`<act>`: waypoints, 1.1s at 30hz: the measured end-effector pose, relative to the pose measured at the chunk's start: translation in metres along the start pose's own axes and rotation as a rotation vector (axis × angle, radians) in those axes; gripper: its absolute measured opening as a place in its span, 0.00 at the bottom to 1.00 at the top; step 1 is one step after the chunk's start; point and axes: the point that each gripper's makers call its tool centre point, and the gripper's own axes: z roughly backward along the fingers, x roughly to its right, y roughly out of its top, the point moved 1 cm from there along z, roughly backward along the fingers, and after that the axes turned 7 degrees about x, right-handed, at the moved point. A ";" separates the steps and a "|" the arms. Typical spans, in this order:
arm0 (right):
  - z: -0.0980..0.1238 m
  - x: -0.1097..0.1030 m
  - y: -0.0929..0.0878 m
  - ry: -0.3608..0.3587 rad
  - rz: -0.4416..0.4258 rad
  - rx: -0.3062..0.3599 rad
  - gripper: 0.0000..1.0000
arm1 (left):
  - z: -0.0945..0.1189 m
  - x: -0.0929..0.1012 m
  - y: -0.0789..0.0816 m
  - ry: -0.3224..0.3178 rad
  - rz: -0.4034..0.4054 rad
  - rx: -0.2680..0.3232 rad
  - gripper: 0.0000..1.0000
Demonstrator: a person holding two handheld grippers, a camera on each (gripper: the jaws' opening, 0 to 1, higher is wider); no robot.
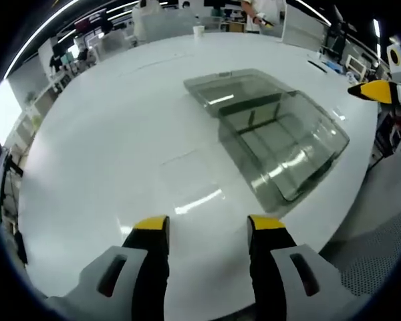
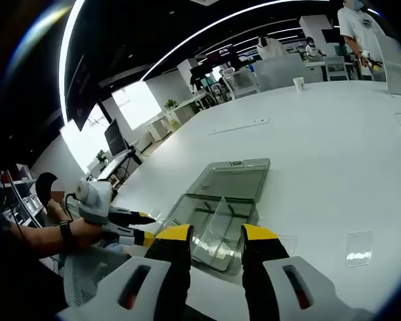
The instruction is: Insert the divider into the dual guide fixture by aligning both edges with the guide slots and pushing it downward to the bottom, including one-sided entry, uneven engagement, binding, and posture correction.
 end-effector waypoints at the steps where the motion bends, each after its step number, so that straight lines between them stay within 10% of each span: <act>1: 0.000 -0.001 0.000 0.001 0.001 0.000 0.25 | -0.001 0.000 0.000 0.000 0.003 0.002 0.45; 33: -0.004 -0.003 -0.003 0.012 -0.001 -0.009 0.23 | -0.005 0.000 0.001 0.045 0.147 -0.050 0.31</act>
